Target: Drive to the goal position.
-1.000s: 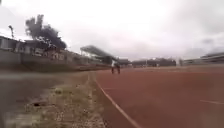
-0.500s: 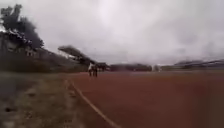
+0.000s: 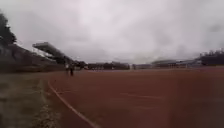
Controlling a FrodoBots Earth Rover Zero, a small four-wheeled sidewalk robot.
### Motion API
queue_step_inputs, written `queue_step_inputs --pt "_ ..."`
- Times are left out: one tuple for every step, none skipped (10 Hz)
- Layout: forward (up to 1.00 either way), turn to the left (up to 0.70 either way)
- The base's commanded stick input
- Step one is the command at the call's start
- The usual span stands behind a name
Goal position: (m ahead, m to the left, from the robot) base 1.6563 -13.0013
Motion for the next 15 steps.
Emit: queue_step_inputs --pt "0.0 -0.7" --pt "0.0 -0.7" --pt "0.0 -0.7" --pt "0.0 -0.7" --pt "0.1 -0.65" --pt "0.51 -0.44" --pt "0.7 -0.35" --pt "0.7 -0.35" --pt "0.7 -0.35" --pt "0.7 -0.35" --pt "0.7 -0.35" --pt "0.7 -0.35" --pt "0.7 -0.35" --pt "0.7 -0.35" --pt "0.7 -0.35"
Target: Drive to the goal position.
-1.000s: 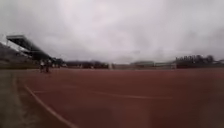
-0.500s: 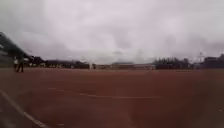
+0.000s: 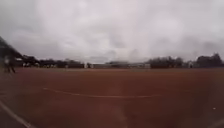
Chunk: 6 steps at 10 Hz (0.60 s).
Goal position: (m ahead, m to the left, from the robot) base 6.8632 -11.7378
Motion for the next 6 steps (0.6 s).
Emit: queue_step_inputs --pt "0.7 -0.35" --pt "0.7 -0.35" --pt "0.7 -0.35" --pt "0.7 -0.35" --pt "0.7 -0.35" --pt "0.7 -0.35"
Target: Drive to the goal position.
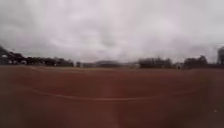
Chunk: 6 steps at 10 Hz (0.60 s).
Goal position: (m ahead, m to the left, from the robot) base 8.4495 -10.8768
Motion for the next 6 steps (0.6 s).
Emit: queue_step_inputs --pt "0.7 -0.35" --pt "0.7 -0.35" --pt "0.7 -0.35" --pt "0.7 -0.35" --pt "0.7 -0.35" --pt "0.7 -0.35"
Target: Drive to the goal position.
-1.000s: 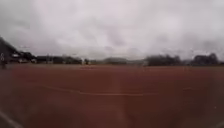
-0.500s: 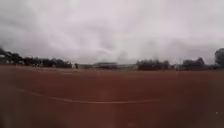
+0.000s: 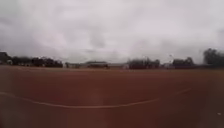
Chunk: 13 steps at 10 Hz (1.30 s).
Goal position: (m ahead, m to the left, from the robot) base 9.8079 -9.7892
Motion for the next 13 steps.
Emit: queue_step_inputs --pt "0.7 -0.35" --pt "0.7 -0.35" --pt "0.7 -0.35" --pt "0.7 -0.35" --pt "0.7 -0.35" --pt "0.7 -0.35" --pt "0.7 -0.35" --pt "0.7 -0.35" --pt "0.7 -0.35" --pt "0.7 -0.35" --pt "0.7 -0.35" --pt "0.7 -0.35" --pt "0.7 -0.35"
